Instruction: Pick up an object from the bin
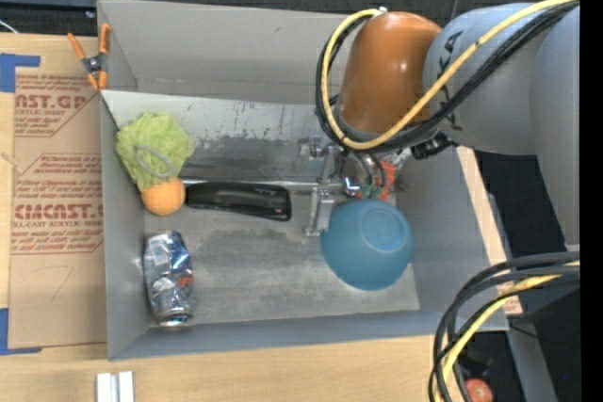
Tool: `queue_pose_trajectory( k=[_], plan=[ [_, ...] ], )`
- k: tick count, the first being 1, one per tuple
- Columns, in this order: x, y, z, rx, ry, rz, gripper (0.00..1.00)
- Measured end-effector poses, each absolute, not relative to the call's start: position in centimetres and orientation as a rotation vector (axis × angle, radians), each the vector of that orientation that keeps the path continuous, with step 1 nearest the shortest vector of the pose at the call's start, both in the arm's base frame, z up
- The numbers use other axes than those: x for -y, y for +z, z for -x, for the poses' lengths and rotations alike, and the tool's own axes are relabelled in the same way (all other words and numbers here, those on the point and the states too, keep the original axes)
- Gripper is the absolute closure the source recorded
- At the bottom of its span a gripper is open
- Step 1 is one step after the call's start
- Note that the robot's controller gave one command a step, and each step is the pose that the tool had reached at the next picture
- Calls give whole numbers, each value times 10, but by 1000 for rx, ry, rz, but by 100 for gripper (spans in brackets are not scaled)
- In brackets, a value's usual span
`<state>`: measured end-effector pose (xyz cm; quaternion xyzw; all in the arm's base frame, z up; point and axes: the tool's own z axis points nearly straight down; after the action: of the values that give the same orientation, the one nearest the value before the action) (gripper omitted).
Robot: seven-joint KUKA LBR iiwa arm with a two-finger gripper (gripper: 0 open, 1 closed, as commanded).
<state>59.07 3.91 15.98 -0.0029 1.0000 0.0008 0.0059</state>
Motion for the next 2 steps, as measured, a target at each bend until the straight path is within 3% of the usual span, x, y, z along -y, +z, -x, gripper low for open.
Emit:
queue_pose_trajectory(
  k=[1, 2],
  plan=[
    [-31, 99, -577, -3148, 0, -115, 0],
    [-94, 70, -589, -3117, 8, -197, 0]
  ],
)
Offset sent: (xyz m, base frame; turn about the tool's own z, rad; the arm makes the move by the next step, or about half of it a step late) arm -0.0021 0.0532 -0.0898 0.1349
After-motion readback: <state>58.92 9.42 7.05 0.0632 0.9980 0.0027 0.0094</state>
